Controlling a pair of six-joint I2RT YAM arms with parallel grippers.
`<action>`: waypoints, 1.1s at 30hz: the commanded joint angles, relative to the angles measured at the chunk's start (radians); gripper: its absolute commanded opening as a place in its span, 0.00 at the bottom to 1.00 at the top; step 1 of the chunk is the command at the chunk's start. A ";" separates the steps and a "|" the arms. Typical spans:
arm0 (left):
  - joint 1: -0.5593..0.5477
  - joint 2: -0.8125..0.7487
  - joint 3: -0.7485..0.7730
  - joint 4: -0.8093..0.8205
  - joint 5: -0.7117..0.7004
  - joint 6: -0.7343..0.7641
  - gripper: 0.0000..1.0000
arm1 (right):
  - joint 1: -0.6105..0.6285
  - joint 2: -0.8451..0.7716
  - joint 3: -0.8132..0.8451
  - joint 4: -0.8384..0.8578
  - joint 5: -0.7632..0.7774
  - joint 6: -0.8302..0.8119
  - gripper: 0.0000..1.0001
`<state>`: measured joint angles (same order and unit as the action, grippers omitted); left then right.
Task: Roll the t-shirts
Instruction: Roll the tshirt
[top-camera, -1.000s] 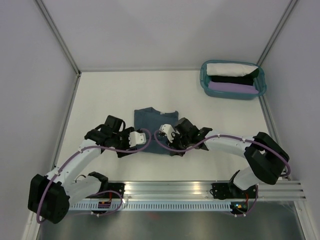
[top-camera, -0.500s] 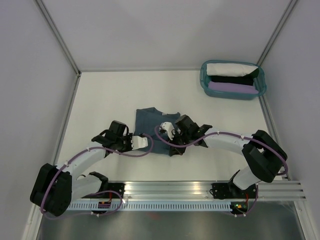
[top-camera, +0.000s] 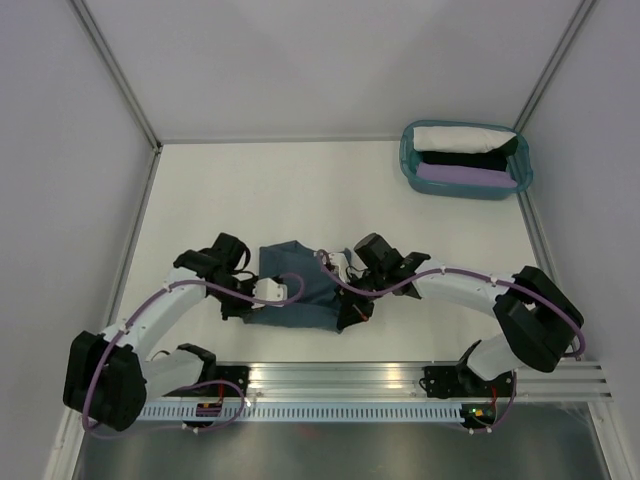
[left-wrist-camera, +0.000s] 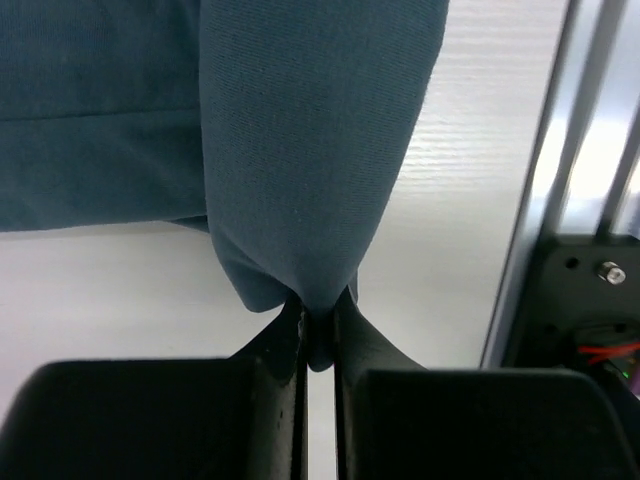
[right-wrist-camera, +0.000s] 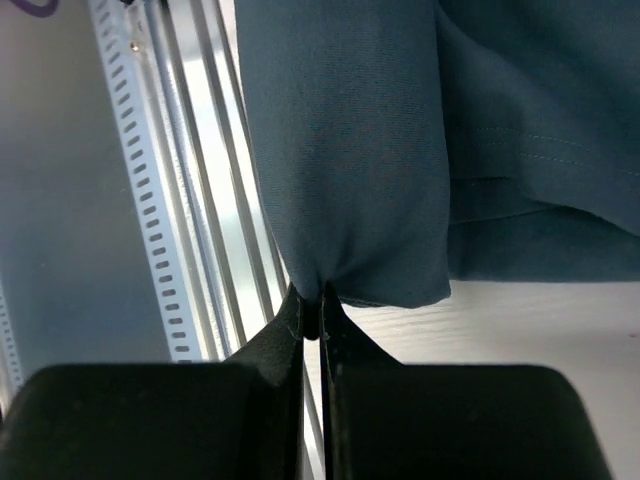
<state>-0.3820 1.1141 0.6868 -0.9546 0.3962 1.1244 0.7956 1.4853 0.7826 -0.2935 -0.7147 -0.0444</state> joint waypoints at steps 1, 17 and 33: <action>0.040 0.059 0.060 -0.190 0.075 0.129 0.02 | -0.006 -0.010 -0.003 -0.021 -0.147 -0.012 0.04; 0.130 0.388 0.258 -0.242 0.217 0.152 0.02 | -0.101 -0.208 -0.130 0.210 0.075 0.092 0.55; 0.134 0.388 0.252 -0.239 0.213 0.115 0.02 | 0.059 -0.077 -0.272 0.580 0.216 0.274 0.45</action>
<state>-0.2546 1.5234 0.9268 -1.1778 0.5537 1.2171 0.8536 1.3888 0.5236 0.1558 -0.4706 0.1555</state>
